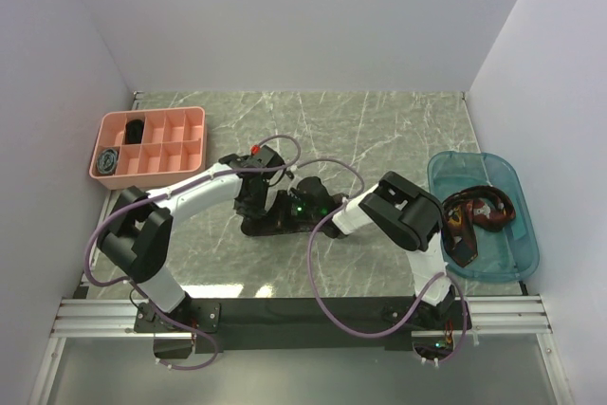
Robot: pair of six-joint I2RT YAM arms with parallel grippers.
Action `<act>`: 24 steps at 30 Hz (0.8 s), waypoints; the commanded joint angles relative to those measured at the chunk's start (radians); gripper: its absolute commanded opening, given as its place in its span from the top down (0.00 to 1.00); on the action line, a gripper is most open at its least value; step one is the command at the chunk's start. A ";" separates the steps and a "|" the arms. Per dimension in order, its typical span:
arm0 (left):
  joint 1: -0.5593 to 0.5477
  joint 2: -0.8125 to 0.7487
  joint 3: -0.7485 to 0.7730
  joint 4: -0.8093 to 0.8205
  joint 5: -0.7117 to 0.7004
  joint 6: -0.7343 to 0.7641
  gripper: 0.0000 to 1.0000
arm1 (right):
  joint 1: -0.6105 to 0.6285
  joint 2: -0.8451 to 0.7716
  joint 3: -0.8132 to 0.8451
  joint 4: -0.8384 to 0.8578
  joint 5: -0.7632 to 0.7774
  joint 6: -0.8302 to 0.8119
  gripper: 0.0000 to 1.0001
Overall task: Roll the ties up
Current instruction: Roll the tie
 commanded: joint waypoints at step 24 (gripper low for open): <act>-0.116 0.099 0.019 0.115 0.055 -0.052 0.96 | -0.029 -0.258 -0.277 0.015 0.306 0.023 0.87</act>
